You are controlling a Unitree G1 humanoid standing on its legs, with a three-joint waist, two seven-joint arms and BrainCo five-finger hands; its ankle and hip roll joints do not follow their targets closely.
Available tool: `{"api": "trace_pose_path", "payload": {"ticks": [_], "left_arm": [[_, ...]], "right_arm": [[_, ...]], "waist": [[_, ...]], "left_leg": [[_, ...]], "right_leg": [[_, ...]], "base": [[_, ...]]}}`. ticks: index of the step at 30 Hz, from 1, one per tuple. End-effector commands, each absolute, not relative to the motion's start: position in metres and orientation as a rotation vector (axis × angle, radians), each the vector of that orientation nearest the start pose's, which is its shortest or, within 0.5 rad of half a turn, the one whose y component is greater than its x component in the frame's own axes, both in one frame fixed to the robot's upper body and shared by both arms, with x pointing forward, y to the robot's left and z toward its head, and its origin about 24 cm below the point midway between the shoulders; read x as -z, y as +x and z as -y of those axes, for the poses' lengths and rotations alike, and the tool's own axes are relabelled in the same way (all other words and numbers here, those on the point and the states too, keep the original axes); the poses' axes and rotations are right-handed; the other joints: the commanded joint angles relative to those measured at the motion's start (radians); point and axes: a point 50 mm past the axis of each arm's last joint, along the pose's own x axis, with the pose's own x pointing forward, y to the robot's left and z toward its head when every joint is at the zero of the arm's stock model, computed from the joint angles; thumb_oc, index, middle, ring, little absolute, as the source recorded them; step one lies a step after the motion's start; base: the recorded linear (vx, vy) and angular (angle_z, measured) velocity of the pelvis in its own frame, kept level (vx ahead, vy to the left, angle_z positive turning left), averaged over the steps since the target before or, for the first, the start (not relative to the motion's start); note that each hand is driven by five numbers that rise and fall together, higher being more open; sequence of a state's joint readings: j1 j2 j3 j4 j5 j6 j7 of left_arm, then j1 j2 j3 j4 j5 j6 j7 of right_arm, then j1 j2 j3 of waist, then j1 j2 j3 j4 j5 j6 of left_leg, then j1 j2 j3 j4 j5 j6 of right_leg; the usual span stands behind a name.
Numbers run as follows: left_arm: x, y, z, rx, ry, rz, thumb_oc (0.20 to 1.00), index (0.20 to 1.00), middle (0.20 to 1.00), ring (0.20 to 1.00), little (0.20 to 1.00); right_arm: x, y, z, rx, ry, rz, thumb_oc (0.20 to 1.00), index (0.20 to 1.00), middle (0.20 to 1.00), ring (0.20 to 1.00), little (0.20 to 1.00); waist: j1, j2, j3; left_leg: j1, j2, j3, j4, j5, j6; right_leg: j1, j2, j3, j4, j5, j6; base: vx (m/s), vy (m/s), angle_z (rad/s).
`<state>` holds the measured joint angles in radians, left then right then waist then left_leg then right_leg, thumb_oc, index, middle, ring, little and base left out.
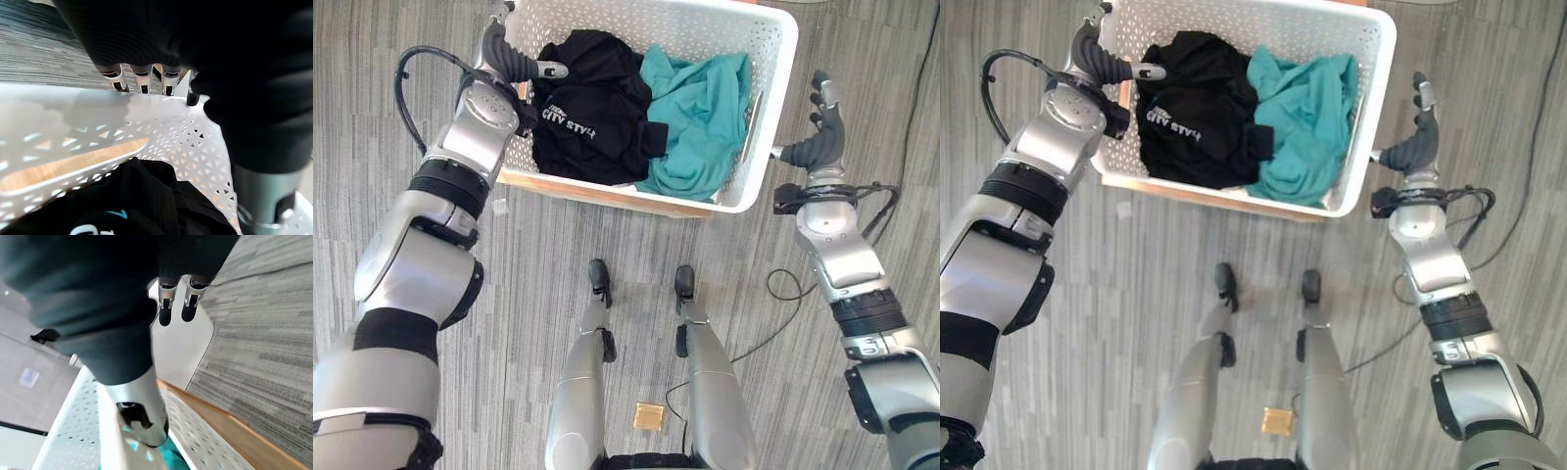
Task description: Grab the laundry basket,head to the washer,open it,put in the laundry and shut it.
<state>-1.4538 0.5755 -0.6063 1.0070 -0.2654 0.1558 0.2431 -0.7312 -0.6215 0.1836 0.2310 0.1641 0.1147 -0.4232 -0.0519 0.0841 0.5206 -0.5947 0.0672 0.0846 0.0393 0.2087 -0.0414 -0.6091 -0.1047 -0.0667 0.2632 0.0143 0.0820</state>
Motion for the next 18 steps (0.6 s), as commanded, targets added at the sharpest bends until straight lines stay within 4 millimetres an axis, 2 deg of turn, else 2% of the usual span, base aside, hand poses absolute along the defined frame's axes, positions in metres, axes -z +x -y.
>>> {"api": "trace_pose_path", "payload": {"ticks": [1, 4, 9, 13, 18], "left_arm": [[-0.307, 0.422, -0.17, -0.225, 0.633, 0.279, 1.0, 1.0, 1.0, 1.0, 1.0], [-0.327, 0.409, -0.171, -0.215, 0.611, 0.421, 1.0, 1.0, 1.0, 1.0, 1.0], [-0.336, 0.39, -0.186, -0.222, 0.583, 0.551, 1.0, 1.0, 1.0, 1.0, 1.0], [-0.334, 0.38, -0.195, -0.257, 0.61, 0.6, 1.0, 1.0, 1.0, 1.0, 1.0], [-0.321, 0.386, -0.207, -0.325, 0.646, 0.517, 1.0, 1.0, 1.0, 1.0, 1.0]], "right_arm": [[-0.25, 0.34, 0.214, 0.323, -0.389, 0.583, 1.0, 1.0, 1.0, 1.0, 1.0], [-0.243, 0.34, 0.222, 0.338, -0.427, 0.542, 1.0, 1.0, 1.0, 1.0, 1.0], [-0.233, 0.341, 0.238, 0.384, -0.437, 0.485, 1.0, 1.0, 1.0, 1.0, 1.0], [-0.234, 0.34, 0.244, 0.415, -0.439, 0.487, 1.0, 1.0, 1.0, 1.0, 1.0], [-0.232, 0.339, 0.239, 0.401, -0.434, 0.494, 1.0, 1.0, 1.0, 1.0, 1.0]], "waist": [[0.0, 0.001, -0.051], [0.012, 0.004, -0.052], [0.024, 0.005, -0.058], [0.028, 0.003, -0.063], [0.02, -0.002, -0.063]], "left_leg": [[-0.058, 0.065, -0.049, 0.112, -0.103, -0.066], [-0.059, 0.061, -0.053, 0.11, -0.104, -0.067], [-0.063, 0.056, -0.055, 0.11, -0.101, -0.068], [-0.064, 0.056, -0.054, 0.11, -0.108, -0.072], [-0.066, 0.058, -0.051, 0.106, -0.108, -0.072]], "right_leg": [[0.046, -0.098, -0.055, -0.073, 0.006, 0.056], [0.047, -0.099, -0.059, -0.07, 0.003, 0.055], [0.047, -0.101, -0.064, -0.074, 0.006, 0.052], [0.046, -0.101, -0.062, -0.071, -0.001, 0.052], [0.037, -0.1, -0.061, -0.066, -0.002, 0.05]], "base": [[0.0, 0.0, 0.0], [0.01, -0.004, 0.01], [0.02, 0.004, 0.08], [0.0, 0.003, 0.01], [0.0, 0.0, 0.0]]}}
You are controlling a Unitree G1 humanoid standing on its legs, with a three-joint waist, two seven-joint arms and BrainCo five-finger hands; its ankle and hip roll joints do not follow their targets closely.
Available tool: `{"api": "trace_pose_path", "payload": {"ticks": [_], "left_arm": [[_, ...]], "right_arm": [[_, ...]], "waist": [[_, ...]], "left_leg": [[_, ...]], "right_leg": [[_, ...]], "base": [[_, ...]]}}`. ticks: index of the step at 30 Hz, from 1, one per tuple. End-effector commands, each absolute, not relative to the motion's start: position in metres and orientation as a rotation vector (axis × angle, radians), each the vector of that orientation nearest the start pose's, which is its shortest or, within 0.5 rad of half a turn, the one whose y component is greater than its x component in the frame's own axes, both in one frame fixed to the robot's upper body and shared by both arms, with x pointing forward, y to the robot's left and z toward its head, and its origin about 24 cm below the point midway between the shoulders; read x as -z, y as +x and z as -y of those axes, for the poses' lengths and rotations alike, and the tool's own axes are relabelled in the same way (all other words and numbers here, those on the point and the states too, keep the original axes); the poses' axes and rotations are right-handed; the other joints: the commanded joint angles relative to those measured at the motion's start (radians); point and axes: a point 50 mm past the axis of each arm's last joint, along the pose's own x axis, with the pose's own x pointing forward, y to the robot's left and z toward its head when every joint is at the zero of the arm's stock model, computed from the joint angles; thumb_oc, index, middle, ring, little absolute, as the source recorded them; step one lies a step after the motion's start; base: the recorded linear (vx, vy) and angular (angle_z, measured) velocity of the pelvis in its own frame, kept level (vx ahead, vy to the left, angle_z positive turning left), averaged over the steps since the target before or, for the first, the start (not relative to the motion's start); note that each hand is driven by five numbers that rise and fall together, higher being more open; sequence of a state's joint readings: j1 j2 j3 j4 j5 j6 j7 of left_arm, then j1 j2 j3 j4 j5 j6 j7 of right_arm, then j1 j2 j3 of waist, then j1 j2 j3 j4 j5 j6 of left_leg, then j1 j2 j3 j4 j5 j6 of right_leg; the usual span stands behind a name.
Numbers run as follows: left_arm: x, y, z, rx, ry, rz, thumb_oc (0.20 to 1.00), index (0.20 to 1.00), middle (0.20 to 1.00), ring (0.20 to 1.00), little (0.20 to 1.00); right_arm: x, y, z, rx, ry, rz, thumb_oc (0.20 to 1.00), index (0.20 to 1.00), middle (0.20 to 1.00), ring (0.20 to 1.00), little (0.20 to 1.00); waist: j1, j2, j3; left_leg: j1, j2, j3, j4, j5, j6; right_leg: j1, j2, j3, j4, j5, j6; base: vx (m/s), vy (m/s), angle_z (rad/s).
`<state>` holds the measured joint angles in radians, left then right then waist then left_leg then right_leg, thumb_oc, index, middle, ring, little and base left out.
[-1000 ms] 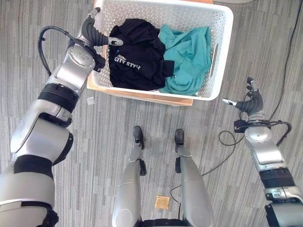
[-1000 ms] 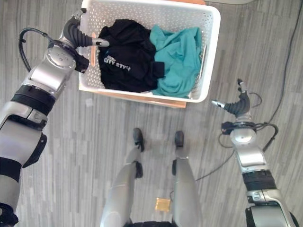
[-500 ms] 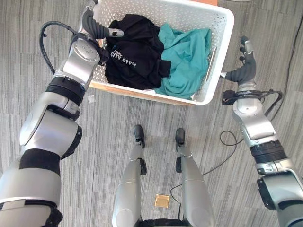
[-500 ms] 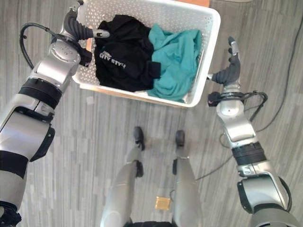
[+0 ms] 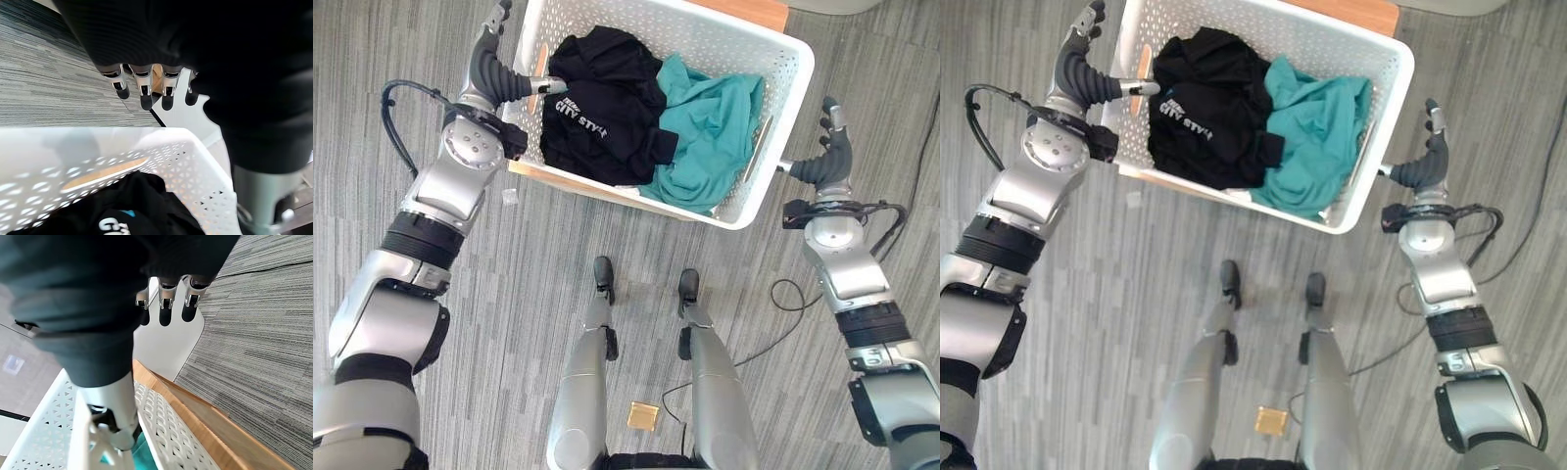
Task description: Grab the laundry basket,head to the washer,open it,put in the laundry and shut it.
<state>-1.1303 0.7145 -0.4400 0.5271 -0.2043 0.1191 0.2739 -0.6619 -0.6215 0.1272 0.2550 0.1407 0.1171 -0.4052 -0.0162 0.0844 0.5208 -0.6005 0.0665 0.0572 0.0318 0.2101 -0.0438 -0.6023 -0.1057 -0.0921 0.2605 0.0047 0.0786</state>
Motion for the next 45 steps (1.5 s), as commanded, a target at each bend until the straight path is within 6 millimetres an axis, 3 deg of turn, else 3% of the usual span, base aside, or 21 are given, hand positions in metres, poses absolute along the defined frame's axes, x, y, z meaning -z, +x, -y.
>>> {"api": "trace_pose_path", "payload": {"ticks": [1, 15, 20, 34, 39, 41, 42, 43, 45], "left_arm": [[-0.319, 0.388, -0.208, -0.336, 0.66, 0.502, 1.0, 1.0, 1.0, 1.0, 1.0], [-0.318, 0.409, -0.195, -0.399, 0.696, 0.391, 1.0, 1.0, 1.0, 1.0, 1.0], [-0.324, 0.412, -0.189, -0.391, 0.7, 0.382, 1.0, 1.0, 1.0, 1.0, 1.0], [-0.318, 0.415, -0.174, -0.354, 0.683, 0.374, 1.0, 1.0, 1.0, 1.0, 1.0], [-0.317, 0.415, -0.176, -0.349, 0.688, 0.372, 1.0, 1.0, 1.0, 1.0, 1.0], [-0.316, 0.415, -0.179, -0.346, 0.697, 0.374, 1.0, 1.0, 1.0, 1.0, 1.0], [-0.316, 0.415, -0.179, -0.343, 0.697, 0.374, 1.0, 1.0, 1.0, 1.0, 1.0], [-0.315, 0.414, -0.183, -0.344, 0.701, 0.373, 1.0, 1.0, 1.0, 1.0, 1.0], [-0.315, 0.412, -0.189, -0.352, 0.708, 0.377, 1.0, 1.0, 1.0, 1.0, 1.0]], "right_arm": [[-0.232, 0.339, 0.237, 0.395, -0.436, 0.501, 1.0, 1.0, 1.0, 1.0, 1.0], [-0.238, 0.334, 0.221, 0.325, -0.402, 0.565, 1.0, 1.0, 1.0, 1.0, 1.0], [-0.256, 0.334, 0.206, 0.259, -0.328, 0.639, 1.0, 1.0, 1.0, 1.0, 1.0], [-0.269, 0.356, 0.155, 0.158, -0.251, 0.619, 1.0, 1.0, 1.0, 1.0, 1.0], [-0.275, 0.351, 0.165, 0.179, -0.26, 0.651, 1.0, 1.0, 1.0, 1.0, 1.0], [-0.277, 0.345, 0.19, 0.25, -0.309, 0.653, 1.0, 1.0, 1.0, 1.0, 1.0], [-0.276, 0.345, 0.191, 0.251, -0.309, 0.652, 1.0, 1.0, 1.0, 1.0, 1.0], [-0.275, 0.341, 0.211, 0.304, -0.352, 0.635, 1.0, 1.0, 1.0, 1.0, 1.0], [-0.275, 0.333, 0.232, 0.348, -0.376, 0.629, 1.0, 1.0, 1.0, 1.0, 1.0]], "waist": [[-0.018, -0.004, -0.062], [-0.043, -0.027, -0.045], [-0.043, -0.035, -0.045], [-0.019, -0.032, -0.044], [-0.019, -0.041, -0.046], [-0.026, -0.056, -0.048], [-0.024, -0.055, -0.048], [-0.03, -0.067, -0.049], [-0.034, -0.077, -0.051]], "left_leg": [[-0.061, 0.06, -0.023, 0.112, -0.109, -0.069], [-0.064, 0.063, -0.022, 0.092, -0.095, -0.063], [-0.061, 0.066, -0.022, 0.091, -0.093, -0.061], [-0.07, 0.059, -0.025, 0.1, -0.094, -0.062], [-0.068, 0.059, -0.026, 0.097, -0.093, -0.063], [-0.068, 0.06, -0.029, 0.104, -0.098, -0.062], [-0.068, 0.06, -0.03, 0.105, -0.099, -0.062], [-0.068, 0.06, -0.033, 0.109, -0.102, -0.061], [-0.065, 0.062, -0.038, 0.113, -0.106, -0.059]], "right_leg": [[0.029, -0.1, -0.037, -0.062, 0.007, 0.054], [0.014, -0.095, -0.03, -0.056, 0.011, 0.056], [0.014, -0.097, -0.029, -0.065, 0.02, 0.061], [0.014, -0.1, -0.035, -0.066, 0.024, 0.055], [0.021, -0.102, -0.042, -0.068, 0.023, 0.057], [0.027, -0.102, -0.047, -0.066, 0.023, 0.058], [0.027, -0.102, -0.047, -0.065, 0.023, 0.058], [0.03, -0.102, -0.048, -0.062, 0.022, 0.059], [0.035, -0.101, -0.05, -0.057, 0.019, 0.061]], "base": [[0.0, 0.0, 0.0], [0.0, 0.0, 0.0], [0.0, 0.005, -0.01], [0.0, 0.0, 0.0], [0.0, 0.0, 0.0], [0.0, 0.0, 0.0], [0.01, 0.002, 0.05], [0.01, 0.001, 0.06], [0.01, -0.006, 0.08]]}}
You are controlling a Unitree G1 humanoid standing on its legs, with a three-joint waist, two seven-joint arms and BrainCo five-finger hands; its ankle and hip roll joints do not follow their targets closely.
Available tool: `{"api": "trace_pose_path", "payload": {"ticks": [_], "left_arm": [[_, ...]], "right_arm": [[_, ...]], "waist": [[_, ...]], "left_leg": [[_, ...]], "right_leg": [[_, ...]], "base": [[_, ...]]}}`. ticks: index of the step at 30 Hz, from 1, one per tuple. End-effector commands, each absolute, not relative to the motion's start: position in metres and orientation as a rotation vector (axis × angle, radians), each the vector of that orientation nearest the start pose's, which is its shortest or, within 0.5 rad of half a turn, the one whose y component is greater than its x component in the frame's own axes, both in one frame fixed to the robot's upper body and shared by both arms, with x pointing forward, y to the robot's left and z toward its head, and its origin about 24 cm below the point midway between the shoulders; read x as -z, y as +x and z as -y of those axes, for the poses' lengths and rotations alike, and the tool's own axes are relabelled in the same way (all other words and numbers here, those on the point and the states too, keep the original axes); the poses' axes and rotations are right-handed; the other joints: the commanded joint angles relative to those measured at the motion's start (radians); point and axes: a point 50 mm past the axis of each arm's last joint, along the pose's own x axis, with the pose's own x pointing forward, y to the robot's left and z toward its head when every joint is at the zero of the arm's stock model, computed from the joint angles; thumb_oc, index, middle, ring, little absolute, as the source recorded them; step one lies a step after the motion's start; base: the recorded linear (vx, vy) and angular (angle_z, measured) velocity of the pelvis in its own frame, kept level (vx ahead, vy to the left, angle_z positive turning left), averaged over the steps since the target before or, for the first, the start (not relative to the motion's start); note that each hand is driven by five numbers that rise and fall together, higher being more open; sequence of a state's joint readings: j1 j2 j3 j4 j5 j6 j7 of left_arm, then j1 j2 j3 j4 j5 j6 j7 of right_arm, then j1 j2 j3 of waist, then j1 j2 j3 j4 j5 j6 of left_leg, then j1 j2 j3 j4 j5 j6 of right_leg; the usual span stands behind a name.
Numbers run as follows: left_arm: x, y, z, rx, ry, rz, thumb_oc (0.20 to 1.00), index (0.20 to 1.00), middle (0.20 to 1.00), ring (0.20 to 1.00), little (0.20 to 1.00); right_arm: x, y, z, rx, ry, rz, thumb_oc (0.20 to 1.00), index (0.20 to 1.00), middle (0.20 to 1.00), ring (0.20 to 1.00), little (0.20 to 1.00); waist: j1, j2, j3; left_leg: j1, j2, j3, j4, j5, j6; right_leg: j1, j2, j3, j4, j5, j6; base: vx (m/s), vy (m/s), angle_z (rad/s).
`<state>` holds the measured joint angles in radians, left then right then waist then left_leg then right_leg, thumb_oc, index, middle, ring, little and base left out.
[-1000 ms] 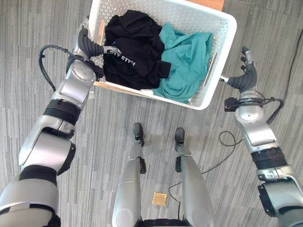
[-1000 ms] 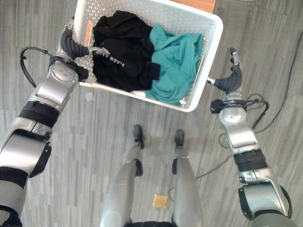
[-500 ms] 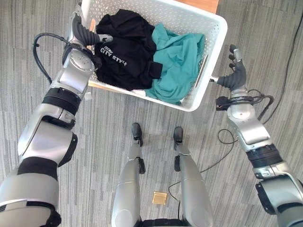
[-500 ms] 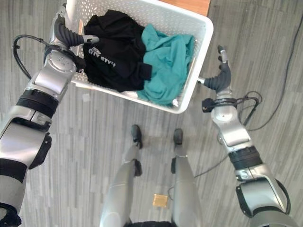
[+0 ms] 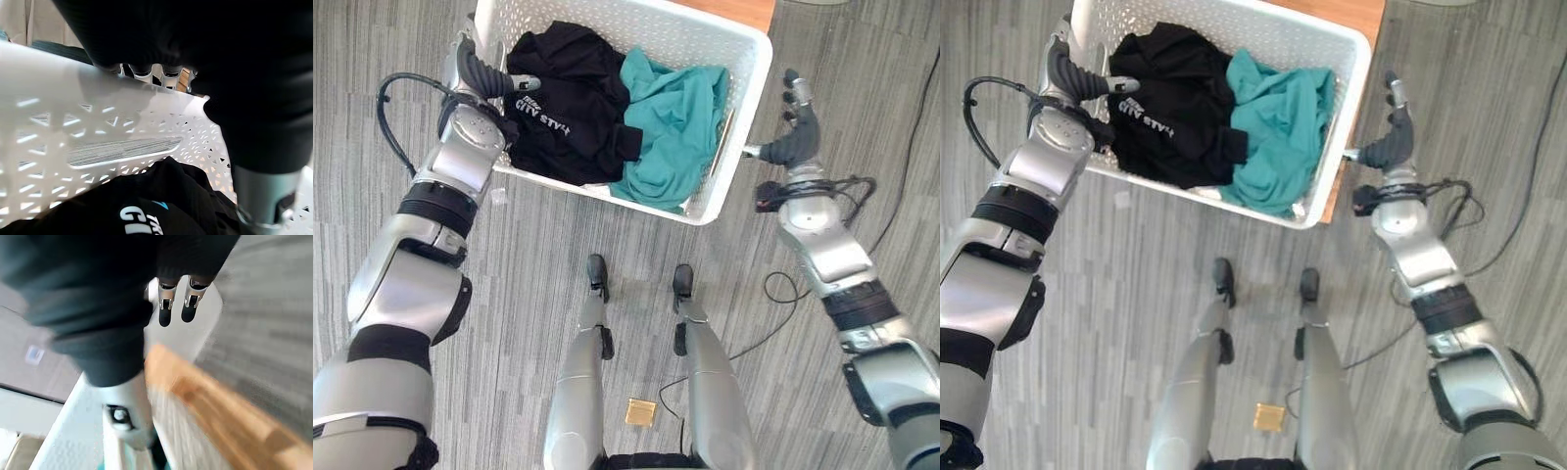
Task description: Grab the laundry basket,head to the washer,open it,put in the laundry and shut it.
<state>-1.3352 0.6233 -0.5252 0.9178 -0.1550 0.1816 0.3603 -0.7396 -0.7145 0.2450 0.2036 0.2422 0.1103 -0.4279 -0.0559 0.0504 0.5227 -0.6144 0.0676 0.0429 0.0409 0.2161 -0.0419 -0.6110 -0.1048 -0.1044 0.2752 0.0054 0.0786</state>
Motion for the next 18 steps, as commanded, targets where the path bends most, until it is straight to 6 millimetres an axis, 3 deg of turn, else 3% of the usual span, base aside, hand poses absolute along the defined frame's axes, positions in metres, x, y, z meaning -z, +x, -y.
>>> {"api": "trace_pose_path", "payload": {"ticks": [1, 4, 8, 12, 18], "left_arm": [[-0.314, 0.412, -0.19, -0.352, 0.712, 0.374, 1.0, 1.0, 1.0, 1.0, 1.0], [-0.315, 0.41, -0.196, -0.355, 0.713, 0.379, 1.0, 1.0, 1.0, 1.0, 1.0], [-0.314, 0.408, -0.202, -0.359, 0.706, 0.379, 1.0, 1.0, 1.0, 1.0, 1.0], [-0.315, 0.407, -0.205, -0.363, 0.693, 0.386, 1.0, 1.0, 1.0, 1.0, 1.0], [-0.311, 0.409, -0.198, -0.361, 0.685, 0.387, 1.0, 1.0, 1.0, 1.0, 1.0]], "right_arm": [[-0.274, 0.33, 0.24, 0.366, -0.388, 0.623, 1.0, 1.0, 1.0, 1.0, 1.0], [-0.28, 0.322, 0.254, 0.39, -0.403, 0.638, 1.0, 1.0, 1.0, 1.0, 1.0], [-0.289, 0.316, 0.255, 0.38, -0.406, 0.678, 1.0, 1.0, 1.0, 1.0, 1.0], [-0.294, 0.318, 0.242, 0.331, -0.396, 0.704, 1.0, 1.0, 1.0, 1.0, 1.0], [-0.285, 0.337, 0.201, 0.23, -0.306, 0.682, 1.0, 1.0, 1.0, 1.0, 1.0]], "waist": [[0.004, -0.046, -0.053], [0.004, -0.055, -0.055], [0.006, -0.06, -0.052], [0.011, -0.061, -0.045], [0.026, -0.055, -0.042]], "left_leg": [[-0.05, 0.061, -0.025, 0.105, -0.113, -0.06], [-0.046, 0.064, -0.027, 0.112, -0.117, -0.06], [-0.045, 0.066, -0.025, 0.121, -0.123, -0.058], [-0.044, 0.07, -0.024, 0.133, -0.13, -0.055], [-0.054, 0.067, -0.018, 0.159, -0.147, -0.049]], "right_leg": [[0.044, -0.102, -0.039, -0.068, 0.017, 0.061], [0.046, -0.1, -0.041, -0.061, 0.013, 0.061], [0.046, -0.099, -0.04, -0.057, 0.014, 0.061], [0.047, -0.099, -0.038, -0.057, 0.015, 0.062], [0.043, -0.103, -0.033, -0.056, 0.018, 0.061]], "base": [[0.01, -0.009, 0.07], [0.0, -0.001, 0.01], [0.0, 0.0, 0.0], [0.0, 0.01, -0.01], [-0.01, 0.04, -0.02]]}}
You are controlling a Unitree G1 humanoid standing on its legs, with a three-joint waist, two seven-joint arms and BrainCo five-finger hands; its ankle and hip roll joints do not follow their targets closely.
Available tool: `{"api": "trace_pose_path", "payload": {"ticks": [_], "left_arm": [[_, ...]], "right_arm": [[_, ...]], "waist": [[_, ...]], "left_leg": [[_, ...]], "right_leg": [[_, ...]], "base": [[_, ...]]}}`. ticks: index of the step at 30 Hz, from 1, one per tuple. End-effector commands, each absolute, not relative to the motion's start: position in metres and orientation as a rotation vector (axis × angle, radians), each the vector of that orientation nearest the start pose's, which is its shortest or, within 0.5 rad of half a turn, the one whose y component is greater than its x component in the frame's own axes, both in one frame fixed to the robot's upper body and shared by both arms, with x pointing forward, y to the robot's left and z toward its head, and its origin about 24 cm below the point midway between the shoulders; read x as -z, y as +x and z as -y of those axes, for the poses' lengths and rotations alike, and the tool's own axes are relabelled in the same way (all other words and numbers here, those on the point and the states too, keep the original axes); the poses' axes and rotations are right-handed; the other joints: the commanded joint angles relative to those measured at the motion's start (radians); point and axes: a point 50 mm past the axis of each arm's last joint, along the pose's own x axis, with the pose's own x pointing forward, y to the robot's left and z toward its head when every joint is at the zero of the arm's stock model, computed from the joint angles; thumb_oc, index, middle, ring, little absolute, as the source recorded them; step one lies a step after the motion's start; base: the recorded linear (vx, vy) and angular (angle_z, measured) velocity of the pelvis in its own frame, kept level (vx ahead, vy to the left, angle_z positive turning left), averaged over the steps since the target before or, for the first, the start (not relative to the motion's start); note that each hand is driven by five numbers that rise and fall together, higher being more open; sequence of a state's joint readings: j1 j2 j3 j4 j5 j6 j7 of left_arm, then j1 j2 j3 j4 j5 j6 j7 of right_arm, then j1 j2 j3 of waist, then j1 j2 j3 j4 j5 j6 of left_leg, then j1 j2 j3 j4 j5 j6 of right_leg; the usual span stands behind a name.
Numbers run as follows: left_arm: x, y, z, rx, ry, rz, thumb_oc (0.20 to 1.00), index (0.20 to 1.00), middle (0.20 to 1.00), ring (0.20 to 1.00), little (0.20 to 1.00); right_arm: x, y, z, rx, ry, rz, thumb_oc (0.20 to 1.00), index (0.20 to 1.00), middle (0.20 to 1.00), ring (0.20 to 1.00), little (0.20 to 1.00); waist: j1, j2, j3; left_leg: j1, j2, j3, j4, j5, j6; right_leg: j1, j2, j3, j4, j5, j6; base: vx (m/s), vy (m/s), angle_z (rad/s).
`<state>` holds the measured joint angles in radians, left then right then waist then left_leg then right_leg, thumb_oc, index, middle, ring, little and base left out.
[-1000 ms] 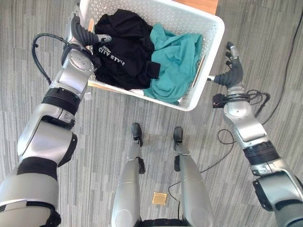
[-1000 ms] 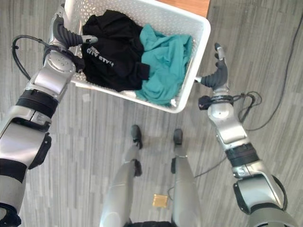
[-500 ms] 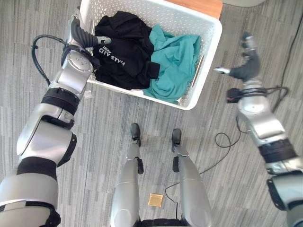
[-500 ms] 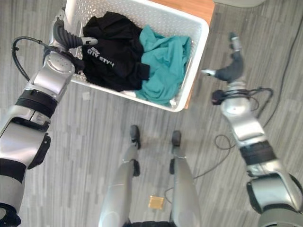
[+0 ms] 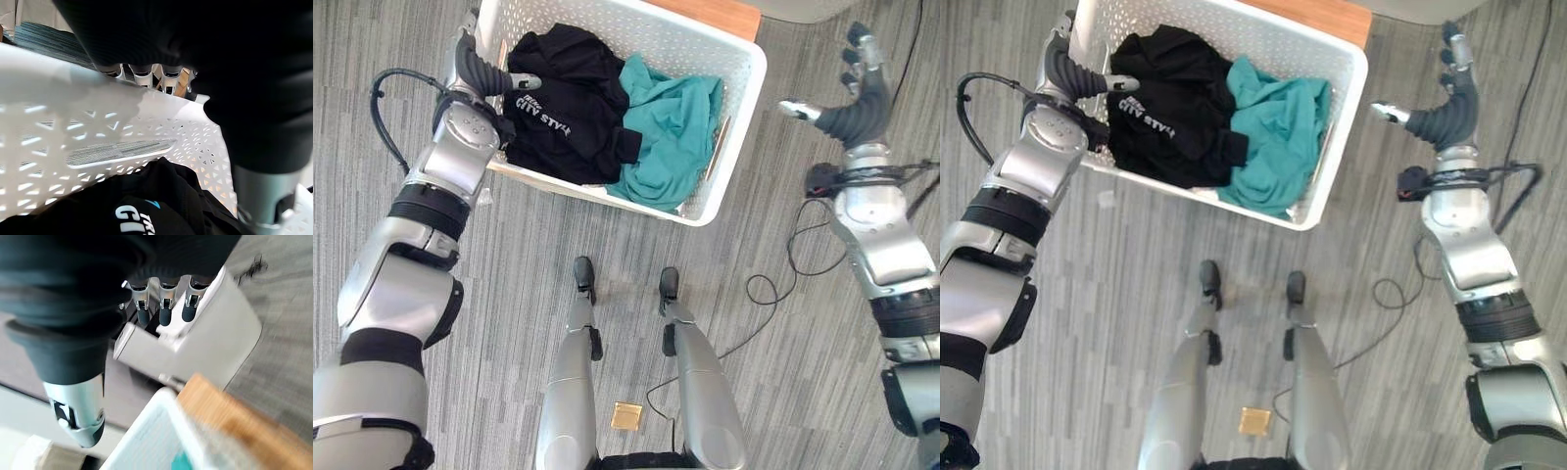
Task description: Grab the laundry basket,head to the washer,open it,put in the laundry and shut it.
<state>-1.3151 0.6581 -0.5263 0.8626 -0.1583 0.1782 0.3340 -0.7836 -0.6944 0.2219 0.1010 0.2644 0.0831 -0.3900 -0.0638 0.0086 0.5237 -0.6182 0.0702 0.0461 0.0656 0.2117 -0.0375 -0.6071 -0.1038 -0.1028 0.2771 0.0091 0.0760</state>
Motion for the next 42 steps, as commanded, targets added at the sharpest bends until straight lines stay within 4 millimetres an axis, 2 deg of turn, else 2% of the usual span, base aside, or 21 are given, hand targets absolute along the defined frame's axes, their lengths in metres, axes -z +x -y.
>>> {"api": "trace_pose_path", "payload": {"ticks": [1, 3, 5, 9, 11, 17, 21, 25, 28, 30, 33, 34, 35, 37, 39, 42], "left_arm": [[-0.311, 0.409, -0.197, -0.36, 0.681, 0.386, 1.0, 1.0, 1.0, 1.0, 1.0], [-0.311, 0.41, -0.196, -0.359, 0.677, 0.387, 1.0, 1.0, 1.0, 1.0, 1.0], [-0.309, 0.411, -0.188, -0.348, 0.659, 0.392, 1.0, 1.0, 1.0, 1.0, 1.0], [-0.312, 0.412, -0.18, -0.342, 0.647, 0.4, 1.0, 1.0, 1.0, 1.0, 1.0], [-0.312, 0.411, -0.179, -0.345, 0.649, 0.403, 1.0, 1.0, 1.0, 1.0, 1.0], [-0.316, 0.409, -0.184, -0.371, 0.649, 0.413, 1.0, 1.0, 1.0, 1.0, 1.0], [-0.317, 0.406, -0.202, -0.43, 0.672, 0.399, 1.0, 1.0, 1.0, 1.0, 1.0], [-0.315, 0.403, -0.22, -0.478, 0.685, 0.38, 1.0, 1.0, 1.0, 1.0, 1.0], [-0.313, 0.402, -0.225, -0.495, 0.689, 0.372, 1.0, 1.0, 1.0, 1.0, 1.0], [-0.31, 0.402, -0.226, -0.499, 0.693, 0.371, 1.0, 1.0, 1.0, 1.0, 1.0], [-0.309, 0.401, -0.223, -0.49, 0.702, 0.383, 1.0, 1.0, 1.0, 1.0, 1.0], [-0.309, 0.401, -0.224, -0.49, 0.702, 0.382, 1.0, 1.0, 1.0, 1.0, 1.0], [-0.308, 0.401, -0.222, -0.484, 0.699, 0.389, 1.0, 1.0, 1.0, 1.0, 1.0], [-0.308, 0.401, -0.221, -0.479, 0.699, 0.392, 1.0, 1.0, 1.0, 1.0, 1.0], [-0.307, 0.4, -0.22, -0.469, 0.697, 0.397, 1.0, 1.0, 1.0, 1.0, 1.0], [-0.305, 0.4, -0.219, -0.458, 0.692, 0.396, 1.0, 1.0, 1.0, 1.0, 1.0]], "right_arm": [[-0.282, 0.34, 0.195, 0.222, -0.281, 0.67, 1.0, 1.0, 1.0, 1.0, 1.0], [-0.276, 0.341, 0.19, 0.212, -0.25, 0.656, 1.0, 1.0, 1.0, 1.0, 1.0], [-0.255, 0.347, 0.171, 0.183, -0.174, 0.591, 1.0, 1.0, 1.0, 1.0, 1.0], [-0.246, 0.353, 0.156, 0.207, -0.133, 0.554, 1.0, 1.0, 1.0, 1.0, 1.0], [-0.245, 0.351, 0.156, 0.242, -0.153, 0.563, 1.0, 1.0, 1.0, 1.0, 1.0], [-0.262, 0.333, 0.183, 0.421, -0.187, 0.683, 1.0, 1.0, 1.0, 1.0, 1.0], [-0.27, 0.311, 0.202, 0.496, -0.2, 0.777, 1.0, 1.0, 1.0, 1.0, 1.0], [-0.284, 0.292, 0.21, 0.535, -0.203, 0.886, 1.0, 1.0, 1.0, 1.0, 1.0], [-0.284, 0.284, 0.215, 0.544, -0.206, 0.904, 1.0, 1.0, 1.0, 1.0, 1.0], [-0.277, 0.282, 0.217, 0.534, -0.223, 0.885, 1.0, 1.0, 1.0, 1.0, 1.0], [-0.26, 0.289, 0.218, 0.503, -0.244, 0.795, 1.0, 1.0, 1.0, 1.0, 1.0], [-0.26, 0.29, 0.218, 0.502, -0.245, 0.795, 1.0, 1.0, 1.0, 1.0, 1.0], [-0.245, 0.297, 0.221, 0.49, -0.259, 0.711, 1.0, 1.0, 1.0, 1.0, 1.0], [-0.238, 0.301, 0.223, 0.485, -0.265, 0.669, 1.0, 1.0, 1.0, 1.0, 1.0], [-0.217, 0.311, 0.228, 0.479, -0.268, 0.559, 1.0, 1.0, 1.0, 1.0, 1.0], [-0.207, 0.316, 0.227, 0.466, -0.256, 0.509, 1.0, 1.0, 1.0, 1.0, 1.0]], "waist": [[0.035, -0.013, -0.042], [0.035, -0.012, -0.041], [0.043, -0.004, -0.04], [0.055, 0.015, -0.04], [0.058, 0.02, -0.041], [0.046, 0.028, -0.044], [0.033, 0.023, -0.048], [0.022, 0.013, -0.049], [0.015, 0.007, -0.05], [0.013, 0.004, -0.051], [0.015, 0.005, -0.053], [0.014, 0.006, -0.054], [0.017, 0.006, -0.052], [0.017, 0.009, -0.052], [0.02, 0.013, -0.051], [0.021, 0.016, -0.052]], "left_leg": [[-0.052, 0.063, -0.021, 0.137, -0.144, -0.052], [-0.053, 0.062, -0.021, 0.139, -0.148, -0.05], [-0.061, 0.054, -0.022, 0.158, -0.159, -0.042], [-0.071, 0.038, -0.018, 0.169, -0.17, -0.033], [-0.076, 0.031, -0.019, 0.173, -0.173, -0.03], [-0.085, 0.015, -0.02, 0.179, -0.182, -0.025], [-0.095, 0.011, -0.019, 0.191, -0.193, -0.02], [-0.097, 0.013, -0.016, 0.198, -0.2, -0.017], [-0.098, 0.016, -0.012, 0.201, -0.203, -0.014], [-0.1, 0.016, -0.012, 0.202, -0.204, -0.014], [-0.101, 0.015, -0.011, 0.203, -0.205, -0.013], [-0.101, 0.015, -0.011, 0.203, -0.205, -0.013], [-0.104, 0.012, -0.01, 0.205, -0.204, -0.011], [-0.108, 0.011, -0.011, 0.206, -0.205, -0.01], [-0.108, 0.007, -0.014, 0.205, -0.205, -0.008], [-0.109, 0.005, -0.015, 0.203, -0.205, -0.007]], "right_leg": [[0.04, -0.105, -0.034, -0.059, 0.016, 0.064], [0.04, -0.105, -0.034, -0.06, 0.016, 0.064], [0.043, -0.111, -0.03, -0.058, 0.015, 0.064], [0.042, -0.123, -0.026, -0.054, 0.015, 0.066], [0.044, -0.128, -0.026, -0.054, 0.014, 0.067], [0.044, -0.139, -0.023, -0.05, 0.011, 0.07], [0.038, -0.141, -0.019, -0.051, 0.015, 0.074], [0.035, -0.14, -0.014, -0.06, 0.022, 0.078], [0.033, -0.139, -0.011, -0.06, 0.024, 0.078], [0.032, -0.138, -0.009, -0.06, 0.024, 0.077], [0.03, -0.139, -0.009, -0.059, 0.024, 0.076], [0.03, -0.139, -0.009, -0.059, 0.024, 0.076], [0.027, -0.14, -0.01, -0.056, 0.025, 0.075], [0.023, -0.141, -0.01, -0.055, 0.025, 0.075], [0.021, -0.143, -0.011, -0.053, 0.025, 0.074], [0.021, -0.145, -0.012, -0.054, 0.025, 0.074]], "base": [[0.0, 0.042, -0.03], [0.0, 0.038, -0.03], [0.01, 0.06, -0.03], [0.02, 0.075, -0.03], [0.03, 0.072, -0.04], [0.03, 0.031, 0.05], [0.01, 0.008, 0.0], [0.0, 0.0, 0.0], [0.0, 0.0, 0.0], [0.0, 0.0, 0.0], [0.0, 0.0, 0.0], [0.0, 0.0, 0.0], [0.0, 0.0, 0.0], [0.0, 0.0, 0.0], [0.0, 0.0, 0.0], [0.0, 0.0, 0.0]]}}
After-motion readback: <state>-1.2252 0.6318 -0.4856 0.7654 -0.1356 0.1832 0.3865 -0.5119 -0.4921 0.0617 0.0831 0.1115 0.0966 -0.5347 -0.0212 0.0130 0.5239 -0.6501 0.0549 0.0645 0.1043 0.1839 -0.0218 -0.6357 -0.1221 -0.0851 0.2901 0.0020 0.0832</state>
